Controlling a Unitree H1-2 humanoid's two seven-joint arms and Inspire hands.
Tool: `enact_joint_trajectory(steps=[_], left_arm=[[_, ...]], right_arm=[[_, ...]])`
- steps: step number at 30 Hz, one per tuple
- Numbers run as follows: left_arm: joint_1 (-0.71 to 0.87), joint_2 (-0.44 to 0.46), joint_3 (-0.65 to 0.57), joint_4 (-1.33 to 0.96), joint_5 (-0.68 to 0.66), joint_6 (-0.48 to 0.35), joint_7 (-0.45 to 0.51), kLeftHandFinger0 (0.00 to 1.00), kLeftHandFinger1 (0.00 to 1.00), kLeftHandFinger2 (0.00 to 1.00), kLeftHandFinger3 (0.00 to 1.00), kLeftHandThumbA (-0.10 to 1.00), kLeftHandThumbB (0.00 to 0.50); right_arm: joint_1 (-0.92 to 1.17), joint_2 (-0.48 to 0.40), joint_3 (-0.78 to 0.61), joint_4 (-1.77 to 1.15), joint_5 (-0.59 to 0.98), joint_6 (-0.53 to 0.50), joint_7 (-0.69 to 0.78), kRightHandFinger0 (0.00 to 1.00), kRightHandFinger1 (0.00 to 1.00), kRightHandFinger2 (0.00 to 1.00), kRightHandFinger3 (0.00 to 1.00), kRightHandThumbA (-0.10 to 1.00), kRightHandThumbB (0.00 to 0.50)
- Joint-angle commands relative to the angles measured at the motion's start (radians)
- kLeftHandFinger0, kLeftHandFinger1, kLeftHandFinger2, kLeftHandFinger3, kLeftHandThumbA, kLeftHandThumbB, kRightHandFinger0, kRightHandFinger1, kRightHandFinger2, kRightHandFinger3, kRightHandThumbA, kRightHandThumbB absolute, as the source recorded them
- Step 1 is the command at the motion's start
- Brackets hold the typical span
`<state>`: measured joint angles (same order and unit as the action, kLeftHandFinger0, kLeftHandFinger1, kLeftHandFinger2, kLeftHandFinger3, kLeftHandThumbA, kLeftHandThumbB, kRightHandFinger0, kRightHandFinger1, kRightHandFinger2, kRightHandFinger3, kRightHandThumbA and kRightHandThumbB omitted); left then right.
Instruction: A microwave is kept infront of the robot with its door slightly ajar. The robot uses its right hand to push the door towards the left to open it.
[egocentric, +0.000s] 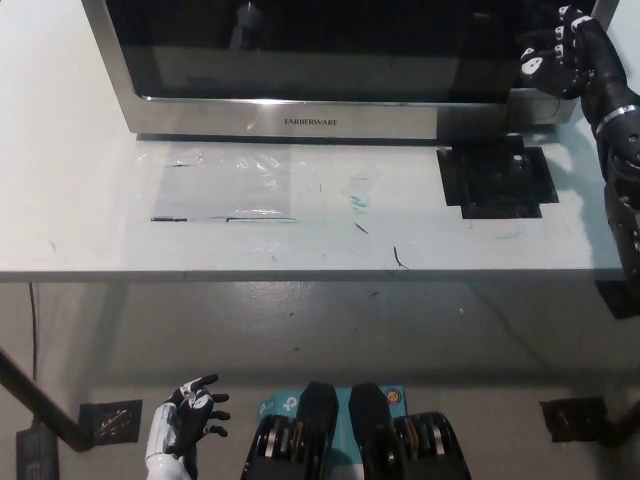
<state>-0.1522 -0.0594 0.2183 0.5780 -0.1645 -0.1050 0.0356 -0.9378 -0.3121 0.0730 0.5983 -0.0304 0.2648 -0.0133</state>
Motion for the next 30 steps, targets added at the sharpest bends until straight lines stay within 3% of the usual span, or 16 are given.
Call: enact_joint_trajectory(steps=[1,6,9,15,18,20,22,23,25,30], left_arm=[[-0.011,-0.001,-0.009,-0.018,-0.002,-0.013,0.006,0.28,0.33,0.41,0.55,0.21,0.036],[-0.011,0.005,-0.012,-0.020,0.002,-0.006,0.005,0.28,0.32,0.39,0.53,0.22,0.030],[-0.010,0.005,-0.014,-0.024,0.004,-0.006,0.003,0.30,0.34,0.41,0.55,0.22,0.020],[-0.011,0.007,-0.012,-0.016,0.002,-0.009,0.004,0.27,0.32,0.39,0.53,0.23,0.020],[-0.009,0.006,-0.011,-0.017,0.002,-0.006,0.008,0.28,0.33,0.40,0.54,0.22,0.029],[-0.010,0.008,-0.012,-0.009,0.004,-0.016,0.005,0.28,0.32,0.40,0.53,0.22,0.023],[-0.010,0.013,-0.017,-0.006,0.007,-0.021,-0.002,0.28,0.32,0.40,0.54,0.23,0.016],[-0.001,0.013,-0.018,-0.010,0.008,-0.018,-0.003,0.29,0.32,0.39,0.54,0.23,0.015],[0.003,0.008,-0.013,-0.023,-0.003,-0.004,-0.003,0.30,0.32,0.39,0.54,0.22,0.018],[0.000,0.008,-0.015,-0.022,0.010,0.000,0.014,0.28,0.30,0.37,0.53,0.23,0.017]], right_arm=[[-0.065,0.001,0.019,-0.010,-0.035,-0.067,0.031,0.39,0.54,0.66,0.87,0.26,0.160],[-0.022,0.019,0.039,-0.060,-0.043,-0.056,0.047,0.42,0.54,0.64,0.87,0.26,0.151],[0.012,0.024,0.050,-0.095,-0.038,-0.071,0.075,0.47,0.59,0.65,0.87,0.28,0.155],[0.123,0.057,0.023,-0.235,0.025,-0.028,0.097,0.34,0.49,0.61,0.78,0.18,0.163],[0.180,0.060,0.031,-0.307,0.020,-0.019,0.107,0.34,0.49,0.59,0.78,0.19,0.148],[0.234,0.067,0.030,-0.374,0.034,-0.006,0.115,0.37,0.51,0.60,0.79,0.26,0.162],[0.275,0.080,0.012,-0.431,0.072,0.025,0.121,0.39,0.53,0.61,0.80,0.25,0.171],[0.292,0.086,0.008,-0.447,0.080,0.036,0.119,0.30,0.44,0.53,0.73,0.22,0.231],[0.364,0.097,0.004,-0.545,0.096,0.067,0.112,0.42,0.54,0.61,0.82,0.24,0.148],[0.465,0.114,-0.004,-0.706,0.128,0.134,0.107,0.44,0.56,0.64,0.84,0.24,0.104]])
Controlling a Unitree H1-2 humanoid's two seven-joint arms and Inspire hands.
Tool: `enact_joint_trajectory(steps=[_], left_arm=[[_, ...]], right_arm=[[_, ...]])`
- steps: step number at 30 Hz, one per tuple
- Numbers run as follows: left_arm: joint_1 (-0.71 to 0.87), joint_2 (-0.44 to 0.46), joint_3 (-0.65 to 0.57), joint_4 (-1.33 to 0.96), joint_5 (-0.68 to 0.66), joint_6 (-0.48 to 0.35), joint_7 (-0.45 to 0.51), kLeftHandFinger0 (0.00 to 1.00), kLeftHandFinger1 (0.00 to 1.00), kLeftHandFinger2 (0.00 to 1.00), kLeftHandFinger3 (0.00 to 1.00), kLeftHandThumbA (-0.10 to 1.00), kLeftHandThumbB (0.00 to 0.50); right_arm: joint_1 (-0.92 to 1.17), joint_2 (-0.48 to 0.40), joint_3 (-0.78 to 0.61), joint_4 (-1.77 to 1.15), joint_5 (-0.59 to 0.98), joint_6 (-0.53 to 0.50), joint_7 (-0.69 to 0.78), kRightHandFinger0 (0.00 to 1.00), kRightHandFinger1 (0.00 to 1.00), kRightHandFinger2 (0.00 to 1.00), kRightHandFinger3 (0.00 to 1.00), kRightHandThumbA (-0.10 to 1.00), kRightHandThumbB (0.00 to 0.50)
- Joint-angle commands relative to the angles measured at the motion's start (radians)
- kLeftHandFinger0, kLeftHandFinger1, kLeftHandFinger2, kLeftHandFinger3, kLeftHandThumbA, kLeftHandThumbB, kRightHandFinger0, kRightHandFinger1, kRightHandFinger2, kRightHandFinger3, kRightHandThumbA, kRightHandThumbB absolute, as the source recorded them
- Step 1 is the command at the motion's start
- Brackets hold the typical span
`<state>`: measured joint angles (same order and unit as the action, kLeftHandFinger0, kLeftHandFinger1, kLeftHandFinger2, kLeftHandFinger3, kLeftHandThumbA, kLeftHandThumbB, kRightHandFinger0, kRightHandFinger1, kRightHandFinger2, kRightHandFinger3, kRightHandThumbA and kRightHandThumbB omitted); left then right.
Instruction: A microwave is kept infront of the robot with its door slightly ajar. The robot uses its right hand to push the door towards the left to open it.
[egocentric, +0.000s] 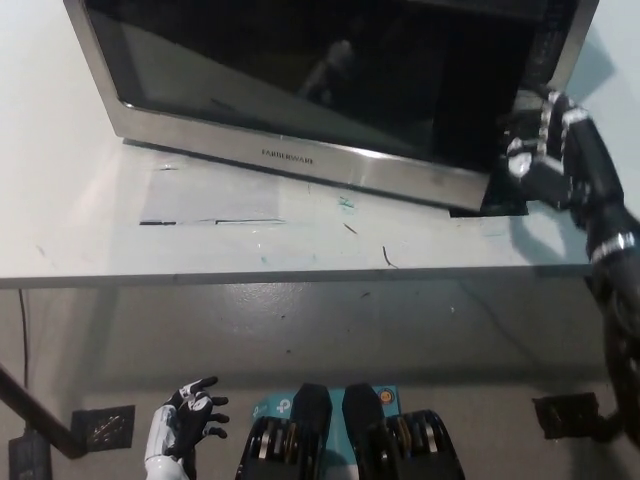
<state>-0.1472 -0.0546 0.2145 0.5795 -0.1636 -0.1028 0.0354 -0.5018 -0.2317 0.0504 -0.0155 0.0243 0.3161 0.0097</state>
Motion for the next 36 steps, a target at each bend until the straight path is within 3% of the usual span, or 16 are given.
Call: enact_joint_trajectory(steps=[1,4,9,13,16,22,25,26,27,36], left_arm=[[-0.005,0.003,-0.012,-0.024,0.009,-0.002,0.014,0.28,0.30,0.37,0.53,0.22,0.017],[-0.006,0.001,-0.010,-0.021,0.007,-0.005,0.014,0.27,0.30,0.37,0.53,0.21,0.011],[-0.012,0.003,-0.008,-0.015,0.003,-0.013,0.011,0.27,0.30,0.38,0.52,0.23,0.019],[-0.014,0.004,-0.009,-0.007,0.002,-0.017,0.006,0.27,0.30,0.38,0.51,0.25,0.034],[-0.017,0.004,-0.010,0.002,0.002,-0.032,0.002,0.26,0.29,0.37,0.52,0.25,0.018],[-0.023,0.003,-0.007,0.000,-0.001,-0.023,0.007,0.25,0.29,0.37,0.52,0.23,0.029],[-0.023,0.004,-0.007,0.002,-0.004,-0.026,0.001,0.26,0.30,0.38,0.51,0.23,0.020],[-0.024,0.004,-0.006,0.003,-0.005,-0.026,0.000,0.25,0.30,0.38,0.51,0.23,0.021],[-0.021,-0.001,-0.005,-0.008,-0.003,-0.015,0.010,0.26,0.30,0.39,0.51,0.22,0.023],[-0.024,0.004,-0.009,0.007,0.001,-0.033,0.003,0.28,0.33,0.42,0.53,0.24,0.010]], right_arm=[[0.030,0.034,0.018,-0.096,0.074,0.087,0.084,0.45,0.56,0.64,0.84,0.24,0.105],[0.087,0.050,0.018,-0.164,0.103,0.081,0.090,0.47,0.58,0.66,0.86,0.23,0.089],[0.177,0.100,0.044,-0.269,0.137,0.090,0.090,0.46,0.55,0.64,0.83,0.27,0.116],[0.243,0.137,0.078,-0.334,0.148,0.089,0.093,0.39,0.51,0.62,0.83,0.32,0.126],[0.284,0.150,0.105,-0.367,0.155,0.092,0.102,0.44,0.55,0.64,0.85,0.33,0.125],[0.354,0.183,0.144,-0.409,0.171,0.101,0.095,0.38,0.52,0.64,0.85,0.35,0.140],[0.401,0.195,0.191,-0.428,0.137,0.070,0.092,0.43,0.53,0.63,0.85,0.38,0.135],[0.404,0.196,0.195,-0.430,0.135,0.067,0.091,0.41,0.51,0.59,0.80,0.34,0.178],[0.424,0.202,0.213,-0.440,0.134,0.068,0.091,0.47,0.56,0.64,0.84,0.39,0.133],[0.507,0.240,0.280,-0.438,0.144,0.015,0.091,0.37,0.52,0.62,0.82,0.43,0.144]])
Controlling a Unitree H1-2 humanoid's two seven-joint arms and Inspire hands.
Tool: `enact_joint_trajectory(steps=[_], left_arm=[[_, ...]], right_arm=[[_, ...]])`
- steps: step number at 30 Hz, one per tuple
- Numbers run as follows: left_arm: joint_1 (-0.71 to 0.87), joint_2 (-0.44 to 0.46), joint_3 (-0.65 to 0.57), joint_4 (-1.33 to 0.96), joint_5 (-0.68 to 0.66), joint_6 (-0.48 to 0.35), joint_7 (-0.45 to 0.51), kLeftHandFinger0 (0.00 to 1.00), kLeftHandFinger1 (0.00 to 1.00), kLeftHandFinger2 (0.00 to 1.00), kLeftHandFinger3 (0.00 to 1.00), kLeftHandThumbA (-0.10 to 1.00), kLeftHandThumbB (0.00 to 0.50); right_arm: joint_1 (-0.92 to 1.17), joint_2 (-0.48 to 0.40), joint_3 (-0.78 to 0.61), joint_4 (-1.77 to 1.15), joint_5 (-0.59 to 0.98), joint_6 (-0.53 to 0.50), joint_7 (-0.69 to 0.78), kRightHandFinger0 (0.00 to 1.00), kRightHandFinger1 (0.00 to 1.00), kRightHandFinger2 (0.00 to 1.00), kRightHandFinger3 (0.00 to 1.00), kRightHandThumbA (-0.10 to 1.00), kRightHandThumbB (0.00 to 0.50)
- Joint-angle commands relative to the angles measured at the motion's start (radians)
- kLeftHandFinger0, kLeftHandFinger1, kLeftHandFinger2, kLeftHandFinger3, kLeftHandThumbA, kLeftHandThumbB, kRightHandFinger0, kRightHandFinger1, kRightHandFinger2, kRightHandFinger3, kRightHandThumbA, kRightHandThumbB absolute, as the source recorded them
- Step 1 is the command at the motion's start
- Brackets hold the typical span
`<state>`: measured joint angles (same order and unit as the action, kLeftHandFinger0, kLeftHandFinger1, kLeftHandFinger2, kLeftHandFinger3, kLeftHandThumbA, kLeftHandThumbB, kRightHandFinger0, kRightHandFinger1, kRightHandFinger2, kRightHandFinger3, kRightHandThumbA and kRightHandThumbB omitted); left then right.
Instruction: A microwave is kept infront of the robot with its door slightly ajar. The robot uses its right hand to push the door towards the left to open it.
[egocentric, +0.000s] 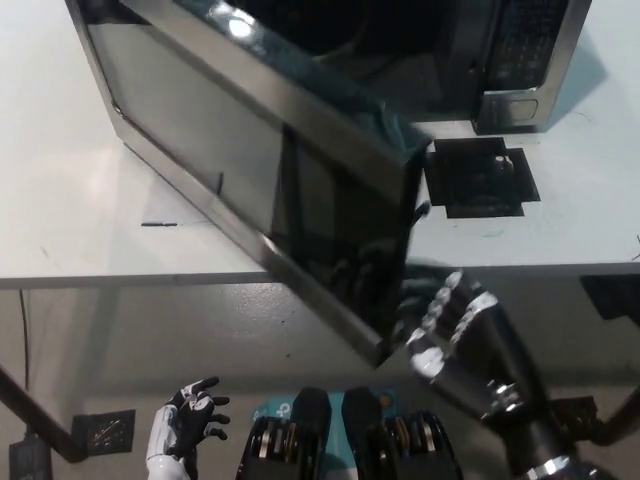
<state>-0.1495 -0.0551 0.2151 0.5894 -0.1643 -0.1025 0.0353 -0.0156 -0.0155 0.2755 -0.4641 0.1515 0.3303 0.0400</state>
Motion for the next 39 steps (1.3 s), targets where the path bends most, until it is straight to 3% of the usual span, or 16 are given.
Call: enact_joint_trajectory(steps=[1,12,20,24,28,31,32,35,39], left_arm=[[-0.020,0.005,-0.011,-0.004,0.000,-0.036,-0.004,0.29,0.34,0.44,0.54,0.24,0.017],[-0.028,0.003,-0.005,0.007,-0.003,-0.030,0.004,0.26,0.32,0.44,0.52,0.24,0.025],[-0.021,0.004,-0.011,0.000,0.003,-0.033,0.002,0.26,0.31,0.42,0.54,0.25,0.025],[-0.020,0.005,-0.011,0.000,0.000,-0.033,-0.003,0.28,0.32,0.41,0.55,0.25,0.005],[-0.016,0.004,-0.009,-0.007,0.000,-0.027,0.002,0.27,0.31,0.39,0.53,0.24,0.009],[-0.019,0.006,-0.009,-0.005,0.003,-0.025,0.004,0.27,0.31,0.39,0.53,0.24,0.011],[-0.019,0.006,-0.010,-0.007,0.004,-0.024,0.005,0.27,0.31,0.39,0.53,0.24,0.011],[-0.017,0.005,-0.010,-0.008,0.001,-0.025,0.003,0.27,0.31,0.39,0.53,0.24,0.013],[-0.018,0.002,-0.007,-0.001,-0.003,-0.028,0.002,0.28,0.31,0.37,0.51,0.25,0.032]], right_arm=[[0.027,0.023,0.063,0.008,0.013,-0.003,0.062,0.36,0.51,0.62,0.82,0.43,0.153],[0.051,0.023,0.070,-0.008,0.003,0.002,0.065,0.41,0.53,0.64,0.84,0.43,0.132],[0.072,-0.004,0.016,-0.034,-0.004,0.005,0.056,0.35,0.51,0.62,0.81,0.45,0.141],[0.078,-0.017,-0.025,-0.050,0.019,0.032,0.057,0.39,0.53,0.62,0.81,0.44,0.118],[0.109,-0.059,-0.093,-0.046,0.034,0.012,0.063,0.46,0.57,0.64,0.83,0.41,0.101],[0.125,-0.059,-0.166,-0.025,0.060,0.027,0.041,0.47,0.58,0.65,0.81,0.36,0.133],[0.131,-0.062,-0.196,-0.020,0.052,0.039,0.022,0.47,0.58,0.65,0.81,0.36,0.117],[0.140,-0.050,-0.298,0.023,0.018,0.018,-0.037,0.43,0.54,0.61,0.77,0.28,0.079],[0.135,-0.066,-0.423,0.192,0.018,-0.069,-0.062,0.37,0.51,0.58,0.75,0.24,0.091]])
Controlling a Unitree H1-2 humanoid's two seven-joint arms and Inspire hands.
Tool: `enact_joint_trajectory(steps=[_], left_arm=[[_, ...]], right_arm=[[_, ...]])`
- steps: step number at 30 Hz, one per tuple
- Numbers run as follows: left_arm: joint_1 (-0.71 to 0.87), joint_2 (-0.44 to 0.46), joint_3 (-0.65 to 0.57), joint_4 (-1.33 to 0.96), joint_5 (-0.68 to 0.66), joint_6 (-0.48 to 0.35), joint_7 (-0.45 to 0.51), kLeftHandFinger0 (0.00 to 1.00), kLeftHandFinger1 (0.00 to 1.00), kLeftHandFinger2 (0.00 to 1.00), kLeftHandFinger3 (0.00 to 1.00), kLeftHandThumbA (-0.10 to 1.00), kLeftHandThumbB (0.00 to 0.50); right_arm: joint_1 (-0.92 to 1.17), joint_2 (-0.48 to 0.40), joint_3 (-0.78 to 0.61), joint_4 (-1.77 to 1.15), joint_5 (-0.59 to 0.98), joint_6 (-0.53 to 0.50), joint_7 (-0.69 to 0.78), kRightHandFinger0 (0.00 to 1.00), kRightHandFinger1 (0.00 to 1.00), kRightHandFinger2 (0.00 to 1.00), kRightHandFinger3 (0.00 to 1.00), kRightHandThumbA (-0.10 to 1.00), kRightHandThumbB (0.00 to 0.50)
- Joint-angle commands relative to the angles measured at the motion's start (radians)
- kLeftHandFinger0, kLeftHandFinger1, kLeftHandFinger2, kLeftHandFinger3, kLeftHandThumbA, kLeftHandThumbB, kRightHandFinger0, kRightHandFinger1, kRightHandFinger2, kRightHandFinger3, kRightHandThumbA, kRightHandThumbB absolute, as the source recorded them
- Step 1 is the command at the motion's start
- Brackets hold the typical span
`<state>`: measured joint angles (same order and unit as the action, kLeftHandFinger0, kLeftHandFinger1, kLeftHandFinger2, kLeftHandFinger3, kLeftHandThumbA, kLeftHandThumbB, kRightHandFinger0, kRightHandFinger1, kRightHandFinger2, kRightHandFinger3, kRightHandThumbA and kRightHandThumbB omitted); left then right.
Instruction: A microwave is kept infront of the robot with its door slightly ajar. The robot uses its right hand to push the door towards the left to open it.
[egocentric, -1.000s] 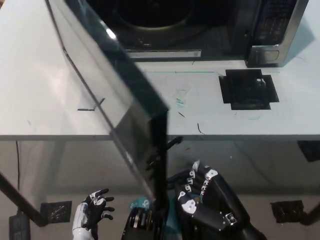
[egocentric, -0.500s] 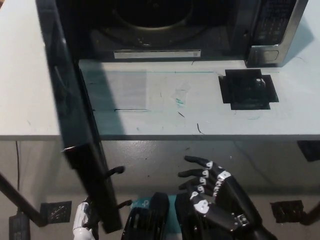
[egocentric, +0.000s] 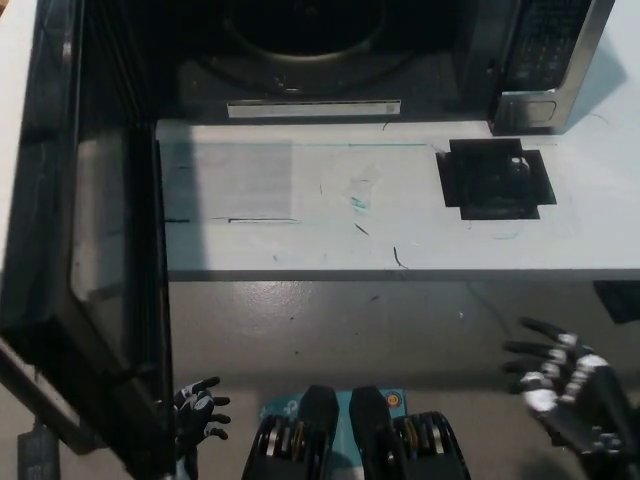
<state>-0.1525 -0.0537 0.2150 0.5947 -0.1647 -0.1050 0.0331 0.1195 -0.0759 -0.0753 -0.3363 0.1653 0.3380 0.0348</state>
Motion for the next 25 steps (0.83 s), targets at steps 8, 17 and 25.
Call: enact_joint_trajectory(steps=[8,17,25], left_arm=[[-0.025,0.001,-0.008,-0.006,-0.003,-0.028,0.002,0.26,0.30,0.38,0.53,0.25,0.029],[-0.040,0.001,-0.004,0.011,0.000,-0.031,0.013,0.28,0.32,0.41,0.56,0.26,0.035],[-0.046,0.002,-0.004,0.013,-0.003,-0.046,0.005,0.29,0.33,0.41,0.54,0.27,0.031]], right_arm=[[-0.017,-0.009,-0.161,0.249,-0.027,-0.170,-0.082,0.37,0.51,0.59,0.74,0.40,0.184],[-0.030,-0.001,-0.169,0.316,-0.030,-0.193,-0.092,0.33,0.46,0.53,0.73,0.40,0.196],[-0.039,0.006,-0.170,0.328,-0.024,-0.194,-0.099,0.30,0.43,0.52,0.70,0.39,0.220]])
